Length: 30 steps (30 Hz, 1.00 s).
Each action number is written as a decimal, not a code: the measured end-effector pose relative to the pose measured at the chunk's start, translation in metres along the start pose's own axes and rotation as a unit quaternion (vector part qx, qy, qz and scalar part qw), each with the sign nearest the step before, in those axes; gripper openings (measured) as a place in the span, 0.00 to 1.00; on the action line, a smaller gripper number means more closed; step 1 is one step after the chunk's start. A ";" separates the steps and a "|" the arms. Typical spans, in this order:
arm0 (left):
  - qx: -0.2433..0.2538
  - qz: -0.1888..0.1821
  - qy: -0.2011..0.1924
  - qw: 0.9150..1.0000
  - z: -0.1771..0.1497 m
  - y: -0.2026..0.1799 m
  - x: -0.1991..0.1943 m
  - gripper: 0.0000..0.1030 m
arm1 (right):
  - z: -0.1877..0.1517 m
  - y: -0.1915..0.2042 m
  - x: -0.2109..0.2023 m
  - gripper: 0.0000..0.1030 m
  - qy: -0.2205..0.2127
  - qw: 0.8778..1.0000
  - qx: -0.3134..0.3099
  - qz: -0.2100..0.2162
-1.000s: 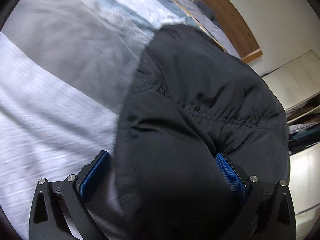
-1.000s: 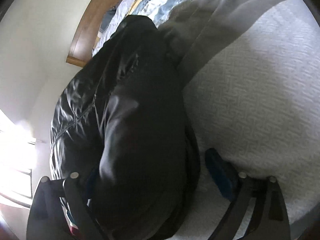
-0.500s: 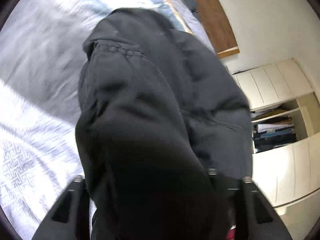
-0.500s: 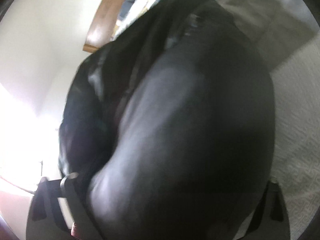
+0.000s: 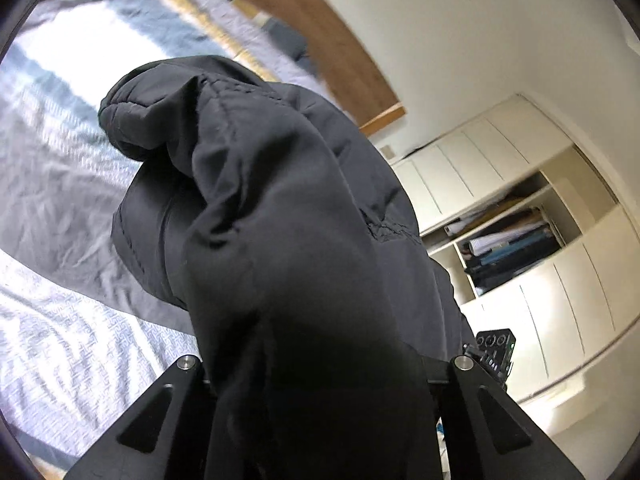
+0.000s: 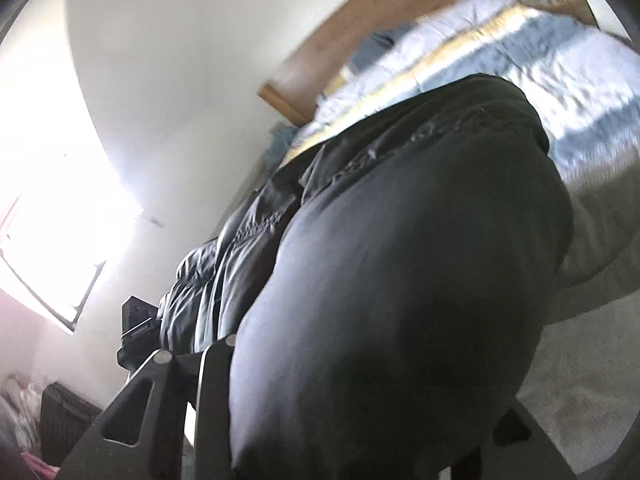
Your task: Fold large clothes
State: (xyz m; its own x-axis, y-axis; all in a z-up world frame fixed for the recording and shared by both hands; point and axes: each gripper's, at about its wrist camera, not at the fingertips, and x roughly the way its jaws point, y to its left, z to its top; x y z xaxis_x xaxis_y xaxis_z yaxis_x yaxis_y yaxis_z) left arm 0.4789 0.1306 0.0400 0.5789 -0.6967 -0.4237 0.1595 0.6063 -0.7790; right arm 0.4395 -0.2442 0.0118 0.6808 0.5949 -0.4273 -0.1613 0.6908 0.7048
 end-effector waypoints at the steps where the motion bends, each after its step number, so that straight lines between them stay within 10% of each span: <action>1: 0.006 0.000 0.000 1.000 -0.004 -0.003 -0.004 0.19 | -0.004 0.000 -0.005 0.30 -0.001 1.000 0.001 0.002; 11: -0.030 0.100 0.055 0.993 -0.057 0.070 0.015 0.25 | -0.076 -0.067 -0.007 0.35 0.056 0.991 0.060 -0.103; 16: -0.049 0.135 0.048 0.988 -0.057 0.088 -0.011 0.55 | -0.083 -0.080 -0.025 0.64 0.068 0.981 0.064 -0.169; 22: -0.053 0.162 0.034 0.985 -0.055 0.100 -0.049 0.79 | -0.085 -0.087 -0.064 0.72 0.042 0.974 0.075 -0.209; 30: -0.038 0.210 -0.013 0.977 -0.072 0.085 -0.115 0.81 | -0.100 -0.054 -0.130 0.73 0.005 0.961 0.046 -0.274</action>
State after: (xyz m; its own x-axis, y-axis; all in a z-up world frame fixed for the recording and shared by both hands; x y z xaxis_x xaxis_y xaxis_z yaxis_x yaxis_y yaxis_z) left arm 0.3679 0.2344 -0.0109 0.6013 -0.3819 -0.7018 -0.1553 0.8058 -0.5715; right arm 0.2881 -0.3183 -0.0274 0.6393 0.1565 -0.7529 0.2836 0.8621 0.4200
